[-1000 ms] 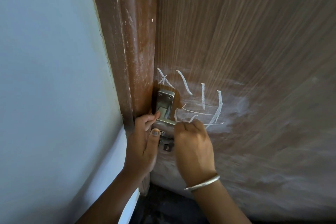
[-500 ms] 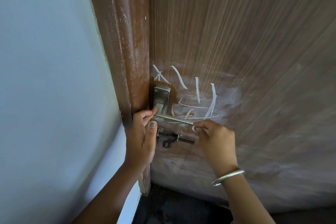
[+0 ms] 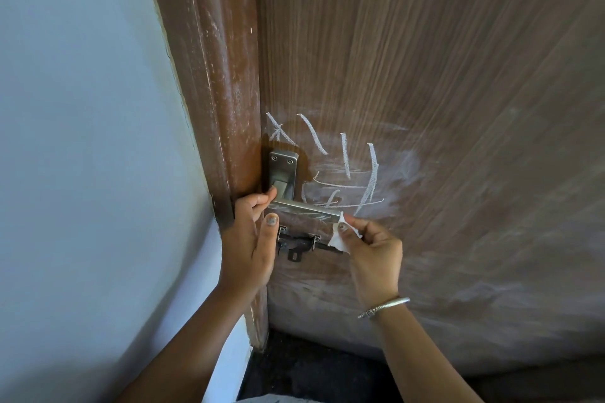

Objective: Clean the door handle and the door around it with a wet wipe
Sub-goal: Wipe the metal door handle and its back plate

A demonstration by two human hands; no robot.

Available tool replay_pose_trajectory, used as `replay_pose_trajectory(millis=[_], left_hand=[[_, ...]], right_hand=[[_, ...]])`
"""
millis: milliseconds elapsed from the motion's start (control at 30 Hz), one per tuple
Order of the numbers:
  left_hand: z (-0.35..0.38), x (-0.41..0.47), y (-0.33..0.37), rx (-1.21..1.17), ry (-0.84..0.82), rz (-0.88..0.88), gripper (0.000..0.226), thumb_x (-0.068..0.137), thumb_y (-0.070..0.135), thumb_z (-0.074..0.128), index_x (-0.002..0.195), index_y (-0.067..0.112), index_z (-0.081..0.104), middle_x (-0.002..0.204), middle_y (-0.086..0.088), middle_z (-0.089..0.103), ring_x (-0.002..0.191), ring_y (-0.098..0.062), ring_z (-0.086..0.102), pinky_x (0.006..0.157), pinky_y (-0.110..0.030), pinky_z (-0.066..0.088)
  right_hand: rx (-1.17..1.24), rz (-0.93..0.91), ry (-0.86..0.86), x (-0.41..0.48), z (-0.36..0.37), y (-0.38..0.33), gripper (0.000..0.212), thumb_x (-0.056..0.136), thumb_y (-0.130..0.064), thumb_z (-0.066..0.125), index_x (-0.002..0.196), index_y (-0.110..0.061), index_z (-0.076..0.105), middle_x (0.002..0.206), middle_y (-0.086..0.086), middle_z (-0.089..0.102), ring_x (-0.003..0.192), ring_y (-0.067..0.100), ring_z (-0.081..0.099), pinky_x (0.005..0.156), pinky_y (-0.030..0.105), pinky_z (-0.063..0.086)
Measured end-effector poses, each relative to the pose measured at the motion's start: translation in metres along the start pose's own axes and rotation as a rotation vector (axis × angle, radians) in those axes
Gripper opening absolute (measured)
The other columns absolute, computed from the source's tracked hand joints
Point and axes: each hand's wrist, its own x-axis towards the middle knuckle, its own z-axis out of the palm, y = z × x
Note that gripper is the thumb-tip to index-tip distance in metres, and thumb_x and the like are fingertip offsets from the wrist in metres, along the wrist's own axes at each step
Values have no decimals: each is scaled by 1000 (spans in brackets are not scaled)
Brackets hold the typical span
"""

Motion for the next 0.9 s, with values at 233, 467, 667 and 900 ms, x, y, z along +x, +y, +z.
replay_pose_trajectory(millis=[233,467,667,900], left_hand=[[0,0,-4,16,-17,10,56,92,58,27,108,8,46,129,-1,56,47,-19,49,43,-10,35],[0,0,-5,10,-20,27,60,92,60,25,106,5,46,130,0,54,43,-20,46,37,-19,33],[-3,3,-3,-37,-31,-19,67,90,63,25,104,3,49,127,-6,60,39,-12,42,40,-11,29],[-8,4,-4,-59,-47,-24,67,90,63,24,104,2,48,125,-3,60,39,-4,39,43,-11,30]], right_hand=[[-11,6,4,2,4,0,18,81,-8,70,80,-26,73,79,0,74,74,27,68,69,39,57],[207,162,-19,-3,1,-5,12,82,1,65,86,-8,71,87,13,73,84,29,69,78,37,56],[794,558,-70,-8,12,-12,20,89,9,47,94,0,64,81,15,73,71,16,70,66,22,58],[989,773,-80,-15,38,-10,15,89,7,48,100,5,58,92,22,67,85,26,64,68,31,59]])
